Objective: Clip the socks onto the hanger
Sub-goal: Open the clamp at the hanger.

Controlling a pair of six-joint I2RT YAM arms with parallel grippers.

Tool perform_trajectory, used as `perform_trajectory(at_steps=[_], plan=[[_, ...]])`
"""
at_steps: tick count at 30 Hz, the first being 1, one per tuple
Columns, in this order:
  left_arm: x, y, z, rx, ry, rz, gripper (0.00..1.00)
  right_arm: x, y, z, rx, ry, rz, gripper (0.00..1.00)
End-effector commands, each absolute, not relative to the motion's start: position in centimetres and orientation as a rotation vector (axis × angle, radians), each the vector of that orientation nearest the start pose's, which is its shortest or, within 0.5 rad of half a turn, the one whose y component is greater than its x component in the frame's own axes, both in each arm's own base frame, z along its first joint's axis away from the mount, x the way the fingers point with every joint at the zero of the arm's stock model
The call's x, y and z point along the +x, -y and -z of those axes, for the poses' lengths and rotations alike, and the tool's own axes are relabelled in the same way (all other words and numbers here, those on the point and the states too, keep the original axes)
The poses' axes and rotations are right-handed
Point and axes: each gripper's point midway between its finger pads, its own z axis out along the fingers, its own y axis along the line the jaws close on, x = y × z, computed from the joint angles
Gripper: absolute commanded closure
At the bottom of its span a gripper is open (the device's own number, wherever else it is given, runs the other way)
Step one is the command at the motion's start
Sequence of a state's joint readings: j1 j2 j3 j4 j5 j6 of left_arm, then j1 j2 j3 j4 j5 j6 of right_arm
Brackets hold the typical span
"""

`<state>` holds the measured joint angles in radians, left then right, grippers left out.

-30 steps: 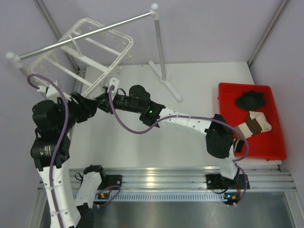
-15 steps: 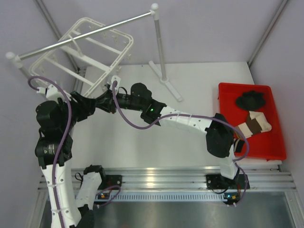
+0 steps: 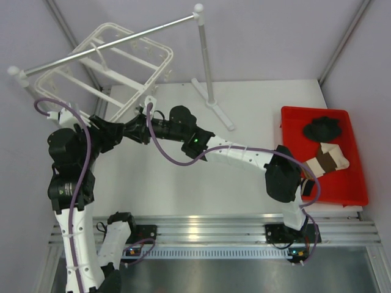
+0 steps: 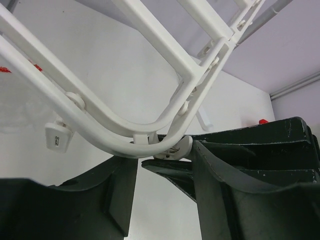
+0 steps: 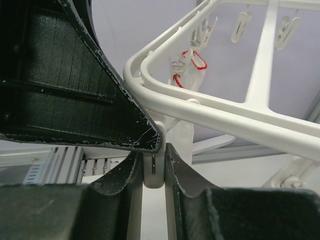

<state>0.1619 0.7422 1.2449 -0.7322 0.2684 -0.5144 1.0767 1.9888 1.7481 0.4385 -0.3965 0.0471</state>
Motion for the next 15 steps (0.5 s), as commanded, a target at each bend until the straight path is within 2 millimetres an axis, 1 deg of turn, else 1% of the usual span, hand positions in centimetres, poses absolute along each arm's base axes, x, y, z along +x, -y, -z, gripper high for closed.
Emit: perform_trajectory(at_steps=[1,6,8,10,15], plan=[[25.65,2.61,-40.67,-0.379,-1.632,0.509,0.49,21.41,-55.98,-40.49,-1.026,-0.974,-1.242,1.0],[26.02,2.65,-40.88,-0.386,-1.613,0.523,0.5,21.13,-55.81,-40.53,-1.037,-0.959,-1.243,1.0],[26.22,2.72,-40.6,-0.4,-1.612,0.541,0.5,21.09,-55.8,-40.63,-1.036,-0.956,-1.245,1.0],[26.31,2.79,-40.9,-0.409,-1.588,0.559,0.5,21.09,-55.79,-40.81,-1.035,-0.951,-1.244,1.0],[26.53,2.94,-40.05,-0.455,-1.586,0.599,0.49,21.0,-55.86,-41.0,-1.029,-0.946,-1.251,1.0]])
